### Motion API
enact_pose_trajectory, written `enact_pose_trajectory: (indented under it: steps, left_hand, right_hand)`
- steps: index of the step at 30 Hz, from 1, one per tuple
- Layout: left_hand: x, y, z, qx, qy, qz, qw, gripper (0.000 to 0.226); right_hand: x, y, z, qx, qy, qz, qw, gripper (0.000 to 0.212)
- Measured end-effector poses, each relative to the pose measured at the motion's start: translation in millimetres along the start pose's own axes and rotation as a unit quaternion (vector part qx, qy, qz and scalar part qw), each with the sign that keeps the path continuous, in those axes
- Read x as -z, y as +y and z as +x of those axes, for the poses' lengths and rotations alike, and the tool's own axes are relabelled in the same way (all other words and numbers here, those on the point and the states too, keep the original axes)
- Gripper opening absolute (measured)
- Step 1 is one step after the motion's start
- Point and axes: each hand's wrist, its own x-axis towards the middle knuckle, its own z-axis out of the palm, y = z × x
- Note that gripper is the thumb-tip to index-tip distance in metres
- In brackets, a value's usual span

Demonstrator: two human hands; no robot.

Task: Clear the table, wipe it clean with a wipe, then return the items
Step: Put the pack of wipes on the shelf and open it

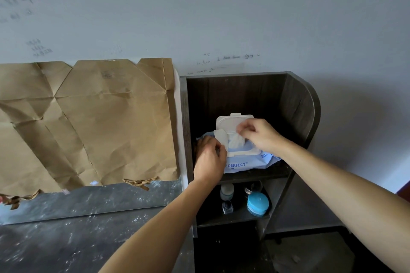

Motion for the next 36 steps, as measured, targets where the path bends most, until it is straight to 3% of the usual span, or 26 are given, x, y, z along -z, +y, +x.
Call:
enact_pose_trajectory:
  steps: [3,7,10,13,16,19,22,25,28,31,36]
  left_hand:
    - [-0.2,-1.1,0.1,-0.004,0.001,0.002,1.000,0.013]
    - [-1.4,-1.2,0.2,-0.007,0.000,0.008,1.000,0.013]
    - [-1.4,-1.7,0.1,-0.006,0.001,0.010,1.000,0.013]
    - [0.1,-0.9,-0.4,-0.002,-0.003,-0.001,1.000,0.014]
    - [2.4,2.5,-0.6,0.009,-0.012,-0.005,1.000,0.014]
    - [3.5,2.4,0.1,0.024,-0.016,-0.013,1.000,0.015]
    - [4.9,2.5,1.0,0.034,-0.014,-0.026,0.999,0.015]
    - [5.6,5.5,0.6,0.032,-0.016,-0.023,0.999,0.016]
    - [7.0,9.8,1.9,0.024,-0.012,-0.015,1.000,0.014]
    - [10.2,17.1,4.5,0.011,-0.018,0.008,1.000,0.007]
    - [3.1,21.0,12.4,-0.142,-0.097,0.089,0.981,0.032]
  right_hand:
    - [3.0,3.6,-8.7,0.094,-0.007,-0.179,0.979,0.044]
    - [8.0,-0.3,-14.3,0.173,0.014,-0.343,0.923,0.029]
    - [3.8,1.2,-10.6,0.206,0.025,-0.400,0.893,0.020]
    - [-0.8,3.0,-7.2,0.205,0.085,-0.343,0.913,0.019]
    - [3.6,-5.2,-3.1,0.159,0.180,-0.210,0.948,0.015]
    - [8.6,-18.9,-5.4,0.129,0.212,-0.106,0.963,0.012]
    - [16.4,-23.9,-5.7,0.082,0.250,0.007,0.965,0.014]
    - [30.2,-31.3,-1.3,0.025,0.327,0.109,0.938,0.014]
    - [45.5,-44.2,-2.8,0.012,0.392,0.132,0.910,0.014]
    - [51.7,-47.4,-11.8,0.004,0.388,0.108,0.915,0.012]
    - [43.3,-35.2,-37.9,0.011,0.328,0.081,0.941,0.012]
